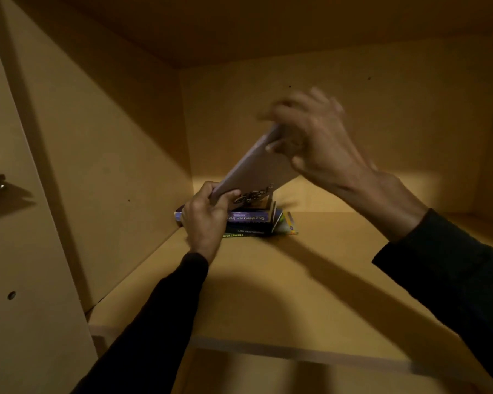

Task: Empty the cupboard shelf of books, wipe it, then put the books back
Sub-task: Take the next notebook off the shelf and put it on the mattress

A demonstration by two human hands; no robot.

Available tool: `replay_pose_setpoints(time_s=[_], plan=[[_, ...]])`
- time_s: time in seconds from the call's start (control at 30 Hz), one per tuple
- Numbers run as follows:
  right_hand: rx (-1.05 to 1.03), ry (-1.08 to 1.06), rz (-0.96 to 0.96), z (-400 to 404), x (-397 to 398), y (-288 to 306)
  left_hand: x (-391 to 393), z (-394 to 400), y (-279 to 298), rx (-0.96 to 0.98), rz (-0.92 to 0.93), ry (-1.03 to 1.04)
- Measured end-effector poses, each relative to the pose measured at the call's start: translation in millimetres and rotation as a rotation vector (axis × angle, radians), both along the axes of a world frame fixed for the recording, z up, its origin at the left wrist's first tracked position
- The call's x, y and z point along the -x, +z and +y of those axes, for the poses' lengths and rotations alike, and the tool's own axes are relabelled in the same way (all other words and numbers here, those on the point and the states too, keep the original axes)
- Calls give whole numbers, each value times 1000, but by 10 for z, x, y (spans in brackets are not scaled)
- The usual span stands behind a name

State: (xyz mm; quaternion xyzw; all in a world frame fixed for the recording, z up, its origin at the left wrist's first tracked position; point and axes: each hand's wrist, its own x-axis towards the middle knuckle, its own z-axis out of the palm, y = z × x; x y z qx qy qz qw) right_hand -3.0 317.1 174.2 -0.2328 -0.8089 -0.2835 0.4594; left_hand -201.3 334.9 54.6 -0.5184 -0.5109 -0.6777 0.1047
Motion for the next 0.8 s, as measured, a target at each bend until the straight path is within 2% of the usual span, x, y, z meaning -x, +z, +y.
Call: replay_pose_setpoints(time_s=[0.2, 0.27, 0.33, 0.4, 0.47, 0.6, 0.8], plan=[[339, -66, 448, 41, -561, -48, -241, -288, 322, -86, -254, -330], [566, -39, 572, 78, -699, -257, -305, -408, 436, -99, -309, -429], [831, 94, 620, 79, -749, -457, -397, -536, 515, -97, -348, -541], [998, 294, 620, 59, -767, -601, -520, -650, 526, -48, -406, -664], [1039, 423, 634, -11, -750, -684, -646, -739, 500, 38, -473, -752], [1056, 563, 826, -173, -776, -737, -783, -849, 390, 189, -498, -861], [1167, 485, 747, -397, -915, -990, -880, -1004, 131, 332, -473, -768]])
